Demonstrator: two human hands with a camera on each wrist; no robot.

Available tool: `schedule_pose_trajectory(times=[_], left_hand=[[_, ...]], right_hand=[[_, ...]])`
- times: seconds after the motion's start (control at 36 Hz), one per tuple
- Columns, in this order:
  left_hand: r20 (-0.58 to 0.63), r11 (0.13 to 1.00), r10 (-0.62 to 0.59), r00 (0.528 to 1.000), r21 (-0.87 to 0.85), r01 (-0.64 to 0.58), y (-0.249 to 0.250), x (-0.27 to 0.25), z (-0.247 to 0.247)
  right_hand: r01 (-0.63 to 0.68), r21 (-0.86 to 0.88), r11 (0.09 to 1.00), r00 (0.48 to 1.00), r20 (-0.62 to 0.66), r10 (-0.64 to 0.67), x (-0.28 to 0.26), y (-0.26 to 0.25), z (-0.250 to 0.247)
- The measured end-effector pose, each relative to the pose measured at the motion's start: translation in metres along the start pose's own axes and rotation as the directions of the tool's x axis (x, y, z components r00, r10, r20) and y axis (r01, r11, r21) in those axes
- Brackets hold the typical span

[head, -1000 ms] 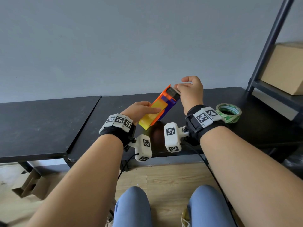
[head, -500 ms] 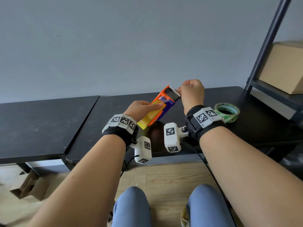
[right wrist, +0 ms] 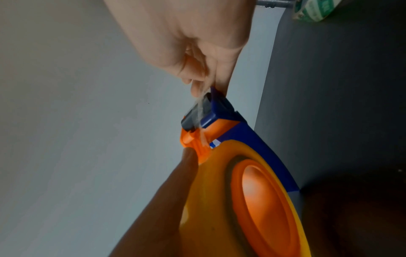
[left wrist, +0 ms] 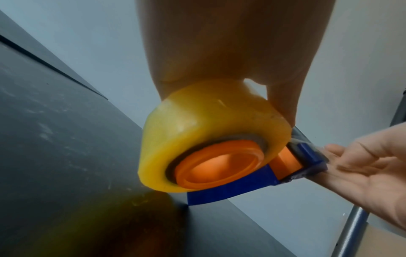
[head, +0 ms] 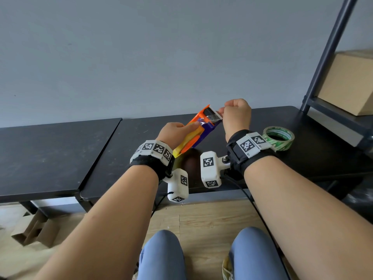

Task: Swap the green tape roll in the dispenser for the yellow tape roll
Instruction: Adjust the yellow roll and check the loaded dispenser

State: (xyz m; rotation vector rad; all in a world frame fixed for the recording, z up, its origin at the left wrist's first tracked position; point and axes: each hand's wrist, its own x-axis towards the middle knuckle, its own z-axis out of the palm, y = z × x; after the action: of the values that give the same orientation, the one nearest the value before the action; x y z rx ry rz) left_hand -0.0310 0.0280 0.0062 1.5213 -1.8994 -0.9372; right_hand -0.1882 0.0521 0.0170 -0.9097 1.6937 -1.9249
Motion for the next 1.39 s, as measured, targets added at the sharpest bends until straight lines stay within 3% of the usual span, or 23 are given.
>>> schedule_pose_trajectory(times=[0.28,0.47,0.72,0.89,0.97,1.08,1.25,1.39], left_hand=[[-0.03,1.0,0.005,1.0,0.03,-0.004,-0.003,0.001,0.0],[-0.077,1.0,0.014,0.997,0.013,-0.013,-0.005,0.003,-0.002],[-0.093,0.998,0.064,0.994,-0.002,-0.065,-0.001,0.0,-0.012],[-0.043,0.99,0.001,0.999,-0.137,-0.007,-0.007,-0.003,-0.015],[-0.019,0.992,0.011,1.0,-0.126,-0.013,-0.006,-0.006,-0.013],[-0.015,0.991,0.007,1.0,-0.131,-0.008,-0.005,-0.008,-0.016],[-0.029,0.978,-0.027,0.999,-0.208,0.021,-0.008,-0.01,-0.017],[-0.035,0.977,-0.035,0.999,-0.213,0.027,-0.006,-0.012,-0.017]], right_hand=[[0.013,-0.039,0.999,0.999,0.043,-0.012,0.002,-0.001,0.003],[0.008,0.036,0.999,0.998,0.065,-0.01,-0.001,0.001,0.006],[-0.081,0.129,0.988,0.993,0.102,0.068,-0.001,0.0,0.005],[-0.17,0.188,0.967,0.971,0.201,0.131,-0.001,-0.009,0.002],[-0.276,0.129,0.952,0.939,0.248,0.239,0.001,-0.008,0.002],[-0.464,0.111,0.879,0.846,0.351,0.402,-0.002,-0.009,-0.001],[-0.562,0.101,0.821,0.753,0.472,0.458,-0.003,0.001,-0.013],[-0.6,0.151,0.785,0.739,0.481,0.472,-0.007,-0.001,-0.012]])
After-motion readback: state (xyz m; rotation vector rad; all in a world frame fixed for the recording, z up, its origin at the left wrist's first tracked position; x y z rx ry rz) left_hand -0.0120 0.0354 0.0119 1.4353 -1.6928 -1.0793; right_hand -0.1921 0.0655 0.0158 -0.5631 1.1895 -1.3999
